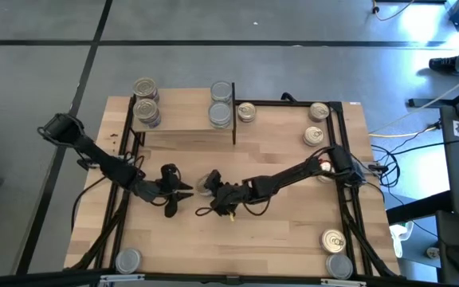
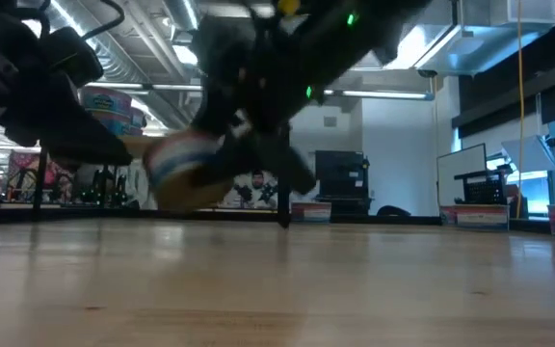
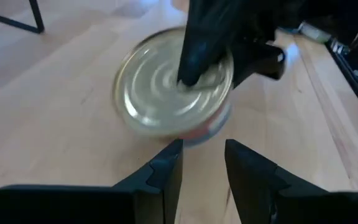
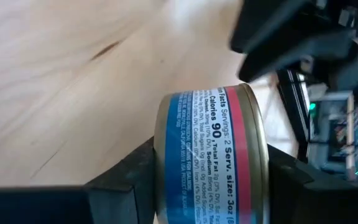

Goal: Stack canned seafood by type on shelf
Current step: Put the blue tuna can on the shelf

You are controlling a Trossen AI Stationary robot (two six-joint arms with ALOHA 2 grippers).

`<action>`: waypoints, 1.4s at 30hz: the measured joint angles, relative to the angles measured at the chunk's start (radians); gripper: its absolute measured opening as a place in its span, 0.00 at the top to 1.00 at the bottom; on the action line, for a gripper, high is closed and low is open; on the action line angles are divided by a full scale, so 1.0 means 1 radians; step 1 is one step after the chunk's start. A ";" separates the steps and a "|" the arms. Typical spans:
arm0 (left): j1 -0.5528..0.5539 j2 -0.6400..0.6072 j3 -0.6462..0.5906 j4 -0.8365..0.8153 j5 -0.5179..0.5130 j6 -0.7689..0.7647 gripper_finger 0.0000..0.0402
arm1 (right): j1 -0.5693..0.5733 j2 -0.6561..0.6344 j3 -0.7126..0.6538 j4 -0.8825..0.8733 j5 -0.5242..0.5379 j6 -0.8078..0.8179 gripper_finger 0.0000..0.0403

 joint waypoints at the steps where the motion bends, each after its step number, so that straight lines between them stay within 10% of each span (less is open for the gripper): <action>1: 0.000 -0.015 0.000 -0.011 -0.004 0.000 0.71 | 0.000 -0.013 0.002 -0.025 0.001 0.024 0.52; 18: 0.021 -0.042 0.001 0.031 -0.023 0.079 0.69 | 0.002 -0.238 0.004 -0.255 0.002 0.210 0.52; 31: 0.132 -0.034 0.049 0.117 0.001 0.450 0.29 | -0.007 -0.238 0.003 -0.355 -0.034 0.455 0.52; 42: 0.133 0.031 0.163 0.109 0.001 0.717 0.26 | -0.031 -0.233 0.003 -0.278 -0.074 0.567 0.52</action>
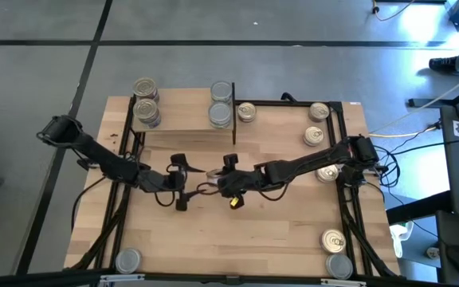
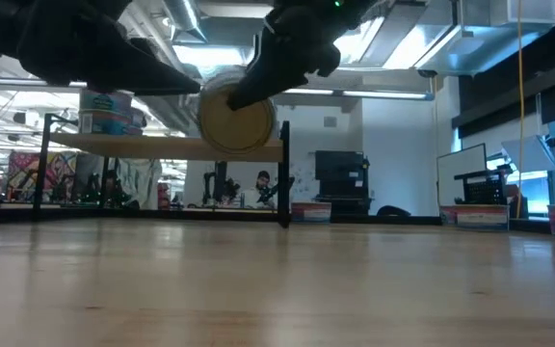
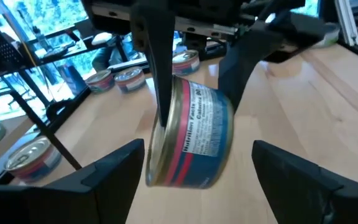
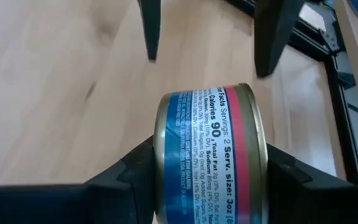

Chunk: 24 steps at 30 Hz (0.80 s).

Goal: Stack canned seafood by type on shelf
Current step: Put the blue tuna can on the shelf

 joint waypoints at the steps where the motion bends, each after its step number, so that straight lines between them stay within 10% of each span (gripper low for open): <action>1: 0.000 0.009 0.005 -0.002 0.000 0.004 0.26 | 0.000 0.000 0.000 0.008 -0.005 0.001 0.52; 12: 0.002 0.100 0.080 -0.004 -0.010 0.029 0.27 | 0.001 0.000 0.000 0.104 -0.056 0.037 0.52; 24: -0.004 0.103 0.087 -0.010 -0.009 0.094 0.54 | 0.000 -0.006 0.000 0.097 -0.124 0.059 0.42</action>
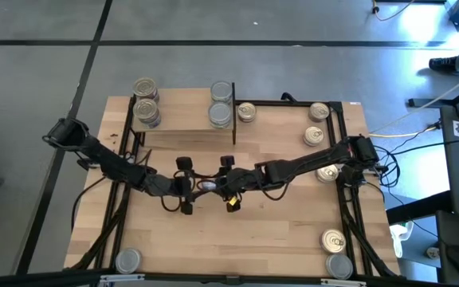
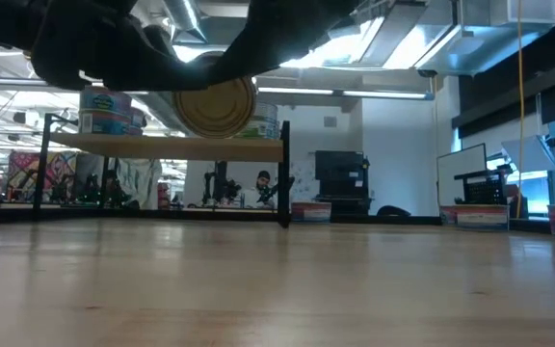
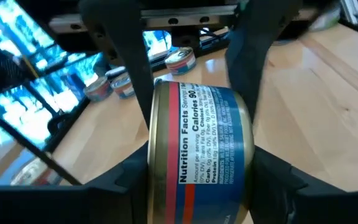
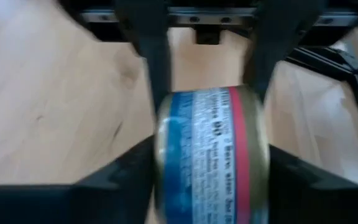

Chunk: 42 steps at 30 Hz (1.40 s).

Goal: Stack canned seafood by type on shelf
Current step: Put the blue tuna can on the shelf

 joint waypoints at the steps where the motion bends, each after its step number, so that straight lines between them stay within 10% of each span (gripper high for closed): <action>1: 0.000 0.000 0.000 0.006 0.004 0.008 0.54 | 0.001 -0.009 0.000 -0.022 -0.007 -0.003 0.35; 6: -0.004 -0.009 0.067 -0.037 -0.018 0.057 0.54 | 0.038 -0.115 0.008 -0.191 -0.053 0.041 0.12; 13: 0.012 -0.017 0.366 -0.628 -0.209 0.012 0.54 | 0.149 -0.227 -0.091 -0.433 -0.050 0.136 0.04; 27: 0.086 -0.012 0.747 -1.224 -0.388 -0.096 0.54 | 0.211 -0.373 -0.481 -0.163 0.061 0.254 0.12; 42: 0.550 -0.011 0.811 -1.540 -0.370 -0.264 0.54 | 0.162 -0.375 -0.681 0.221 0.031 0.228 0.13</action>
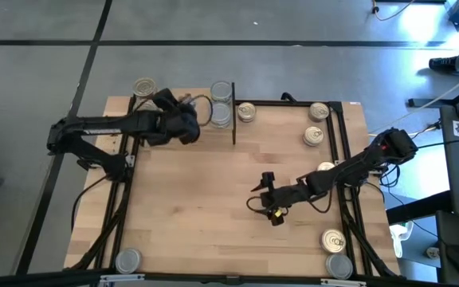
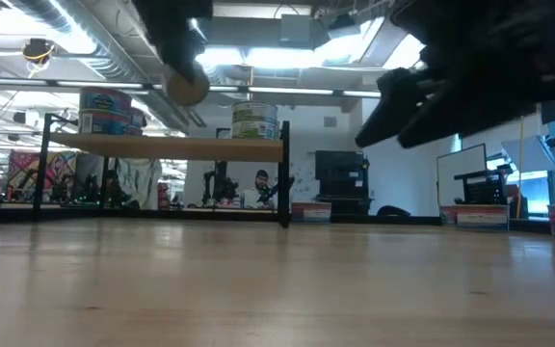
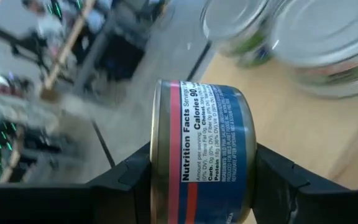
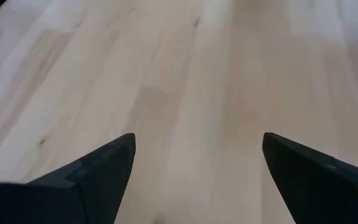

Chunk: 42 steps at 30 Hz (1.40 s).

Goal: Stack canned seafood by type on shelf
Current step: Put the blue tuna can on the shelf

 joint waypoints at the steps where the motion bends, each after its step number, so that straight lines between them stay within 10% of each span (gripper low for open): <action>1: 0.027 0.002 -0.004 -0.003 0.020 -0.010 0.54 | -0.009 0.000 -0.005 0.008 0.000 0.001 0.13; 22: 0.337 0.196 -0.051 0.011 0.013 -0.021 0.52 | -0.056 0.000 -0.089 0.181 0.037 0.114 0.13; 42: 0.396 0.196 -0.053 0.001 0.120 0.021 0.35 | -0.056 0.000 -0.089 0.177 0.037 0.114 0.13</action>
